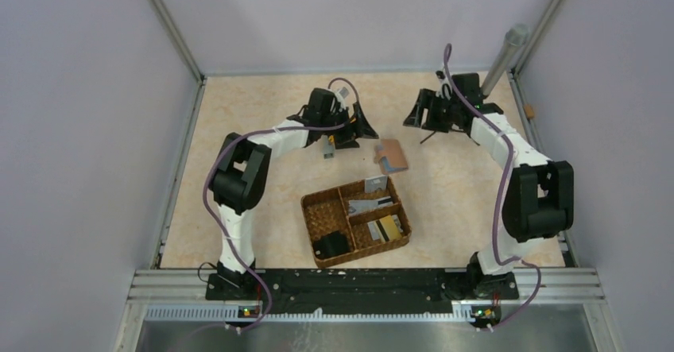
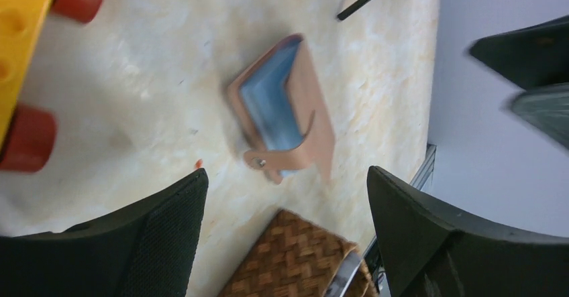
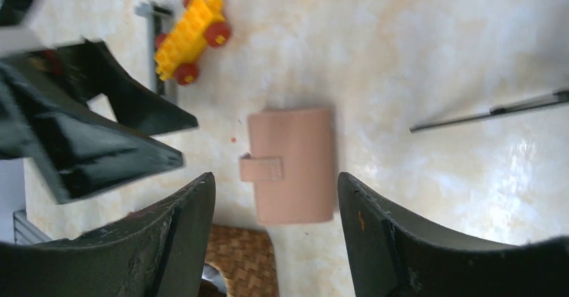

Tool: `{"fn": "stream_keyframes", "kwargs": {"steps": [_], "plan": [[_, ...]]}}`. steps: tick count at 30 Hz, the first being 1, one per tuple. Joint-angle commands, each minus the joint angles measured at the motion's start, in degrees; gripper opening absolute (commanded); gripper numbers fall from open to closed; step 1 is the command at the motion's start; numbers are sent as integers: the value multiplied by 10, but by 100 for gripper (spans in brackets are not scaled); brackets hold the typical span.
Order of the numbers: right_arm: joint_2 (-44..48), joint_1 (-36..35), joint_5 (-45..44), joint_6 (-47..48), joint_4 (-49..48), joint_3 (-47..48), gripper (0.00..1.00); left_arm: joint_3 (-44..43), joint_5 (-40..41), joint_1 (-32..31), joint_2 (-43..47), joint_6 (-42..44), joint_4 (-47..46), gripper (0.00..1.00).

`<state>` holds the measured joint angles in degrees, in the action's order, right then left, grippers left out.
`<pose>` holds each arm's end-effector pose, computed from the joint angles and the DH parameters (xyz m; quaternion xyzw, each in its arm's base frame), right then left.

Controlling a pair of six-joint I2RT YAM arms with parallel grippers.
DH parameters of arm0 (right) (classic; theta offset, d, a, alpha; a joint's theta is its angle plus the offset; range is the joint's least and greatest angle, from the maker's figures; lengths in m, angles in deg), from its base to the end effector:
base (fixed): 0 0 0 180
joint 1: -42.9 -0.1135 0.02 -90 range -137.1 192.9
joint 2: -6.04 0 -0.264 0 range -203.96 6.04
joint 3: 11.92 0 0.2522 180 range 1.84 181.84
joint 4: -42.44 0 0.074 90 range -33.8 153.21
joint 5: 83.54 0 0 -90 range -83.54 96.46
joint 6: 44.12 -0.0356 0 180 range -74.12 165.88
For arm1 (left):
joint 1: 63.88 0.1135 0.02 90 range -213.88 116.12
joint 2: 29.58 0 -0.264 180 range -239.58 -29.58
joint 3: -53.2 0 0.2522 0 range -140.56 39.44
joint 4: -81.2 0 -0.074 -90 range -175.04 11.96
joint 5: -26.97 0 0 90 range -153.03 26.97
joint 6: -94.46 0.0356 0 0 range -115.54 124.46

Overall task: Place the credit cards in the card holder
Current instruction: Pick up the card holder from the center of the board.

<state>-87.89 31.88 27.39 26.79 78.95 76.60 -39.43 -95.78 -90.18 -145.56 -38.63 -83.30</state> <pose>0.3597 0.0830 0.2814 -0.0106 0.9011 0.2642 0.3438 0.3932 -0.2158 0.1857 -0.0060 0.8739 -0.4448 0.1958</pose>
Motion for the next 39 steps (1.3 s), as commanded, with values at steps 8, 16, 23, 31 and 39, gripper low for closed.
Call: {"fn": "stream_keyframes", "kwargs": {"steps": [8,16,23,31,39], "plan": [[-64,48,145,3,-88,-105,62,-146,48,-37,-81,55,72,86],[-94,61,161,-7,-135,-147,55,-173,49,-46,-122,74,88,73],[-124,67,188,-16,-176,-168,48,-173,58,-53,-138,87,108,52],[-146,62,247,-71,-258,-199,40,-137,79,-55,-135,95,116,35],[-160,44,260,-110,-303,-210,34,-119,97,-56,-133,95,118,27]]}}
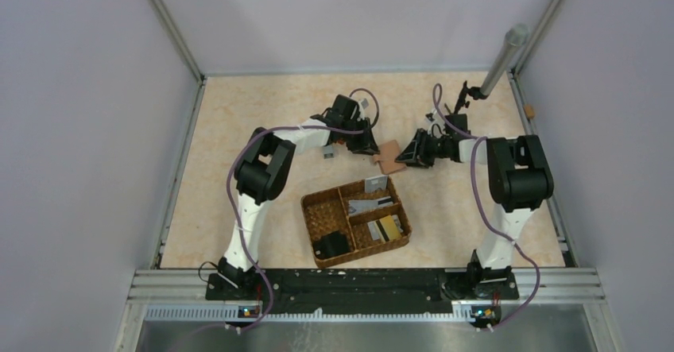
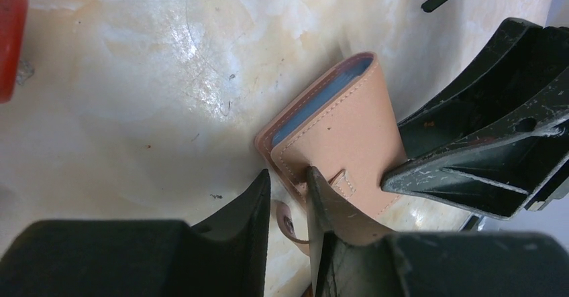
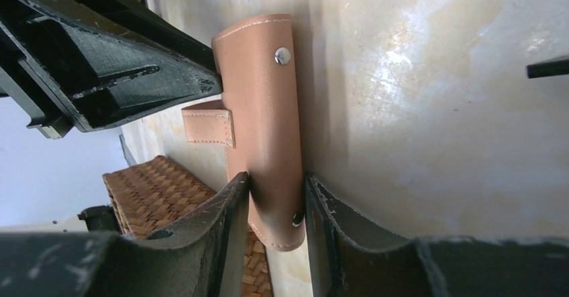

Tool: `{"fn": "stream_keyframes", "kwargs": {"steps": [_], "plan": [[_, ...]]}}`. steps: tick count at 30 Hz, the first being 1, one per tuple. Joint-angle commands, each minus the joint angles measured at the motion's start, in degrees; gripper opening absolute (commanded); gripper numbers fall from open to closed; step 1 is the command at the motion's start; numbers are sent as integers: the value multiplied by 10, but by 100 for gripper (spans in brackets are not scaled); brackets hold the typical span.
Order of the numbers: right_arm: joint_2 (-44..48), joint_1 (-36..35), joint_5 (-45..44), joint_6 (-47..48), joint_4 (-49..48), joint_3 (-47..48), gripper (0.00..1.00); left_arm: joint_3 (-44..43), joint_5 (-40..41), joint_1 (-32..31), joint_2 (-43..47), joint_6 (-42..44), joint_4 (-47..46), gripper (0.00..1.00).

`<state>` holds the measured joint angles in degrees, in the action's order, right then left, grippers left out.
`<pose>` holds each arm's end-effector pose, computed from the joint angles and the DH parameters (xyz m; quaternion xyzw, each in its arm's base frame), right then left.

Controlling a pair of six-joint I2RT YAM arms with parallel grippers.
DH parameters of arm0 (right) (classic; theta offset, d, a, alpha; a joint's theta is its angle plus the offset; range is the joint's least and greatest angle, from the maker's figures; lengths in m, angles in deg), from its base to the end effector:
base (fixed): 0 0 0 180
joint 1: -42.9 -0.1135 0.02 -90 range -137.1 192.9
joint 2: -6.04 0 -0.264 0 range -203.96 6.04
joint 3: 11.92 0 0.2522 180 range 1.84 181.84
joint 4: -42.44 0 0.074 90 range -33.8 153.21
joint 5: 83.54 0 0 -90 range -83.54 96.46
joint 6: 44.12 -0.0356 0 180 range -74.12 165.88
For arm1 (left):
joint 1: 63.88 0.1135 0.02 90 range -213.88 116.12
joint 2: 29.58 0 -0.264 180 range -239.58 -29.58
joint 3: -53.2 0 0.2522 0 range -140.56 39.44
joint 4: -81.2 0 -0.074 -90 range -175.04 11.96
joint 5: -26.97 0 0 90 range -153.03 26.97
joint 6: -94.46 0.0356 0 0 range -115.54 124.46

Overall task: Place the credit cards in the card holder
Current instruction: Pick up the card holder from the center of the board.

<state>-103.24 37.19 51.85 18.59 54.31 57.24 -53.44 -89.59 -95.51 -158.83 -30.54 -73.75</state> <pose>0.3567 0.0611 0.1222 0.0399 0.8804 0.4351 0.1845 0.4098 -0.2711 0.1427 0.0562 0.9096 -0.3721 0.1761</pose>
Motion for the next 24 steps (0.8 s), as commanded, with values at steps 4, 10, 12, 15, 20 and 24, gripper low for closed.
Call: {"fn": "stream_keyframes", "kwargs": {"steps": [4,10,12,15,20,24], "plan": [[4,-10,17,-46,-74,-17,26,22,39,-3,1,13,21,25],[42,-13,21,-81,-121,-21,0,4,55,-2,24,11,21,34],[63,-13,12,-86,-125,-17,0,-27,72,0,41,22,34,45],[99,-17,-22,-62,-91,5,0,-96,102,8,72,46,88,66],[164,-52,-139,33,11,65,0,-130,166,14,148,68,107,79],[219,-119,-289,95,42,88,0,-111,138,12,196,19,88,79]]}}
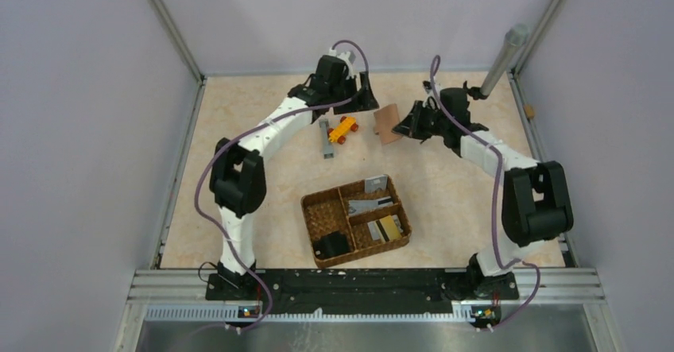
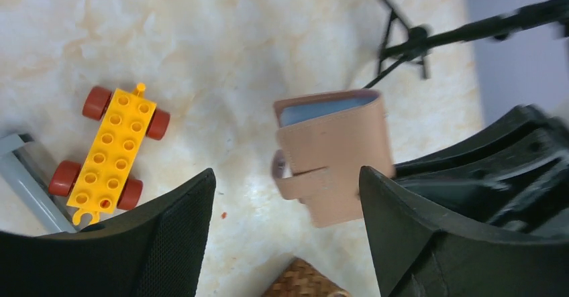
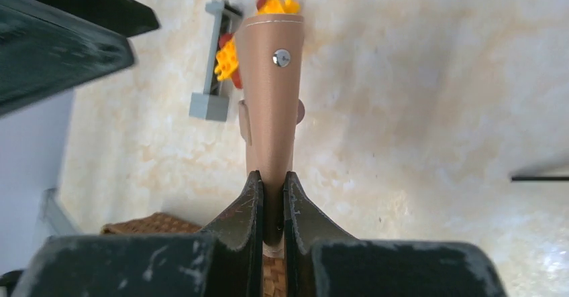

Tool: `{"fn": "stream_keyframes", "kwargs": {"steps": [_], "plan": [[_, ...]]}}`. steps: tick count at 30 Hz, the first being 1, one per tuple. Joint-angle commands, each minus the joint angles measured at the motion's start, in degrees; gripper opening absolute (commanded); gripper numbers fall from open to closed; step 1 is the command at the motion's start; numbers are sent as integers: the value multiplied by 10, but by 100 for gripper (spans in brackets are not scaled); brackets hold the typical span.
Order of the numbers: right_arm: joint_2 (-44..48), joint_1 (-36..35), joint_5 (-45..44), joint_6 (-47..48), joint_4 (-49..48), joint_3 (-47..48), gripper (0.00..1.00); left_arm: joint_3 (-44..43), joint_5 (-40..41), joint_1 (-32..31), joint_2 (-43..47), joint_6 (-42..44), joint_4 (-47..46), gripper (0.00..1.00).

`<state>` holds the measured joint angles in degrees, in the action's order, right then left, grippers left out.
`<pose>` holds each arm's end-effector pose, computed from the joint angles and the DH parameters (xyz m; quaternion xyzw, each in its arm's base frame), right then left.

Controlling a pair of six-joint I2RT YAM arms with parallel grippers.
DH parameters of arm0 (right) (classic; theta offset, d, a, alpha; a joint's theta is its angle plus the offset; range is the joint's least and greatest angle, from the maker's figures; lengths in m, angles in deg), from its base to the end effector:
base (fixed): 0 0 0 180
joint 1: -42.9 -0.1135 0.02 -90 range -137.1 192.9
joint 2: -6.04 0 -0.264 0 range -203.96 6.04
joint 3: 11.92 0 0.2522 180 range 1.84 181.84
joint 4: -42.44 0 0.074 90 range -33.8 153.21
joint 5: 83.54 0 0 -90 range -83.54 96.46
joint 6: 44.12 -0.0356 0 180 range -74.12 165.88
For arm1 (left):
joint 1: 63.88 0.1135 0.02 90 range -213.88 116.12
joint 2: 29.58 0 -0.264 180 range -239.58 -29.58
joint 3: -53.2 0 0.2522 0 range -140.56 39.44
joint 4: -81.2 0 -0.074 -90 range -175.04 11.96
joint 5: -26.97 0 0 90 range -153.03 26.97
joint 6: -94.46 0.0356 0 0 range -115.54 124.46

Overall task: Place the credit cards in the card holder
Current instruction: Pick up the card holder from the center of the board.

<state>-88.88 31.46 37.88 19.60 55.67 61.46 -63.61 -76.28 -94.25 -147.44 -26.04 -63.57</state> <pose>0.3521 0.0902 0.2244 -0.0143 0.8620 0.3713 0.3447 0.4127 -0.2513 0.2780 0.0511 0.8862 -0.3161 0.3348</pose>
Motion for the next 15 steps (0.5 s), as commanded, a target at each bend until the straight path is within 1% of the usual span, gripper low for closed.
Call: {"fn": "stream_keyframes", "kwargs": {"steps": [1,2,7,8,12,15], "plan": [[86,-89,-191,97,32,50,0,5,-2,-2,95,-45,-28,79],[96,-108,-239,106,35,55,0,24,-14,-2,107,-63,-46,79],[126,-199,-399,153,41,70,0,119,-50,-4,158,-143,-154,83],[128,-212,-420,158,44,75,0,124,-53,-7,159,-146,-160,84],[124,-252,-483,171,56,93,0,120,-46,-17,148,-138,-123,84],[121,-279,-527,186,52,96,0,134,-39,-22,145,-138,-116,85]]}}
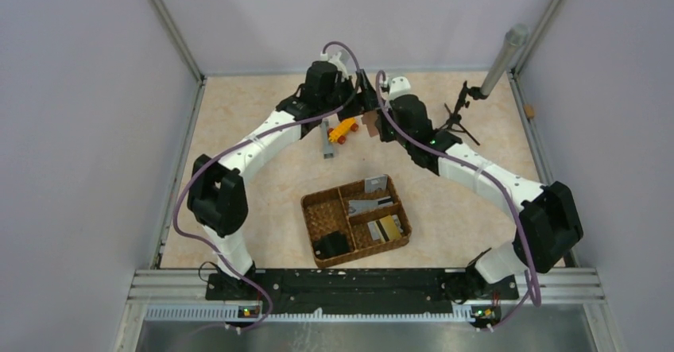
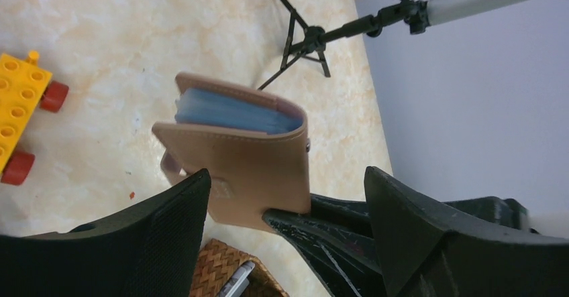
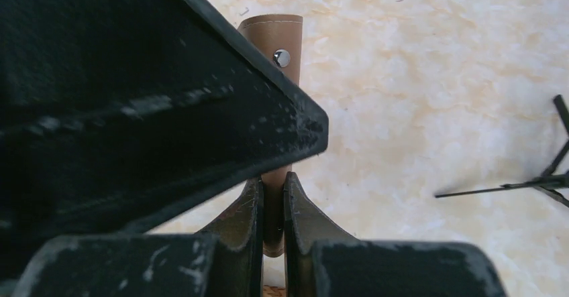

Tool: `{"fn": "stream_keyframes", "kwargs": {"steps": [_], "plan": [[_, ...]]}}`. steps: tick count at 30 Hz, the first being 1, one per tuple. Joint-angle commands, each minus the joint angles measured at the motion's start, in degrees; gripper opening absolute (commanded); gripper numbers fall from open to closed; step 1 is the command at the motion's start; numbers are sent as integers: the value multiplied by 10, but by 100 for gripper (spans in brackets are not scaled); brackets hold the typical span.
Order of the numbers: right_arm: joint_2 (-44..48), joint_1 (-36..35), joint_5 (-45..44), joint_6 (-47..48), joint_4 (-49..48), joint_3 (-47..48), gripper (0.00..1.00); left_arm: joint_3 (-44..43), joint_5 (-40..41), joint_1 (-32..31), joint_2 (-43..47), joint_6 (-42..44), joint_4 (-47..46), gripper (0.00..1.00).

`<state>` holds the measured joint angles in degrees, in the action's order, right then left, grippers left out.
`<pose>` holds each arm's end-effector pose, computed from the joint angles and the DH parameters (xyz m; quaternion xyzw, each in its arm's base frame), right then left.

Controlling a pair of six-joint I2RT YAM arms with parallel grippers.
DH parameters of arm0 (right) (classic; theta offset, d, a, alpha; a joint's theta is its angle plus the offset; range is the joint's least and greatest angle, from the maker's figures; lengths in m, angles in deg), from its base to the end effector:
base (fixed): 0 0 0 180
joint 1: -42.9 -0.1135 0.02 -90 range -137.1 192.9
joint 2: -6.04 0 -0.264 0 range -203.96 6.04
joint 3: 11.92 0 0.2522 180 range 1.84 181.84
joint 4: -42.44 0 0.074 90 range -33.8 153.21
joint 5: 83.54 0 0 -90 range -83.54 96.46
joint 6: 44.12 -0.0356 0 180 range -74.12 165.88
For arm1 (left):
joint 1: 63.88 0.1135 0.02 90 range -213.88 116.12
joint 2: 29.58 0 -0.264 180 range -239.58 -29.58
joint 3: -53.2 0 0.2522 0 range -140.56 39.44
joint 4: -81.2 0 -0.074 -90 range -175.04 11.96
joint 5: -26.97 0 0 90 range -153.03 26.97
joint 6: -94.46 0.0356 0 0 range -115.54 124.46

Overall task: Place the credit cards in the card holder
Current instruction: Pick up the card holder from the center of the board, then close the card holder.

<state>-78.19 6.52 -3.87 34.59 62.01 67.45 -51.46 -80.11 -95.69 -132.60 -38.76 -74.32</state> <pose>0.2808 0.1989 0.3097 -0.1343 0.8279 0.1487 0.5239 0.3609 -0.2361 0.3360 -0.0002 0.8280 -0.4312 0.3585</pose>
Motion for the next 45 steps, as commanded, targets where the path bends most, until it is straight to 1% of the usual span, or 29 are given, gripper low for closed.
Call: {"fn": "stream_keyframes", "kwargs": {"steps": [1,4,6,7,8,9,10,16,17,19,20,21,22,23,25,26,28,30,31,33,35,36,39,41,45], "plan": [[13,-39,-124,44,-17,36,0,18,3,-8,-5,-11,-8,85],[9,-69,-156,71,-35,33,0,26,20,-9,-10,-11,-8,85],[6,-88,-180,91,-45,31,0,26,28,-9,-16,-9,-6,83],[3,-100,-191,103,-51,31,0,25,31,-8,-19,-8,-5,80],[1,-108,-201,108,-54,29,0,23,33,-9,-24,-7,-3,76],[-1,-116,-210,127,-62,28,0,21,34,-9,-28,-6,0,72],[-4,-123,-216,135,-71,28,0,20,34,-8,-32,-7,1,65],[-29,-140,-237,136,-60,31,0,44,35,-8,-21,-9,-11,20],[-28,-140,-232,131,-47,30,8,55,38,-6,-15,-9,-19,13],[-19,-140,-222,121,-31,25,32,74,39,-2,-2,-10,-32,0],[-11,-140,-217,118,-20,22,46,85,39,1,6,-12,-39,0],[-1,-140,-209,117,-12,18,52,96,38,6,13,-12,-49,0],[12,-140,-200,101,-6,14,60,110,34,11,22,-13,-62,0],[25,-139,-189,97,2,10,67,124,27,16,31,-11,-78,0],[49,-131,-156,84,23,6,74,156,-2,29,51,-6,-125,0],[59,-120,-128,76,35,4,75,175,-27,39,59,-7,-156,0],[82,-82,-27,44,49,-8,76,218,-83,57,78,-15,-225,0],[105,-26,102,10,43,-31,76,267,-148,72,99,-30,-331,0],[113,2,159,-10,33,-47,76,288,-181,79,105,-37,-368,0],[124,61,283,-45,1,-85,76,315,-241,87,122,-45,-409,0],[127,96,391,-86,-45,-116,76,337,-283,88,142,-42,-433,0],[126,107,433,-105,-84,-130,76,349,-296,88,153,-46,-449,0],[123,115,500,-154,-144,-154,76,381,-311,88,189,-59,-491,0],[123,115,520,-179,-178,-166,76,390,-315,87,210,-56,-489,1],[121,114,536,-213,-229,-179,76,392,-319,85,239,-37,-453,3]]}}
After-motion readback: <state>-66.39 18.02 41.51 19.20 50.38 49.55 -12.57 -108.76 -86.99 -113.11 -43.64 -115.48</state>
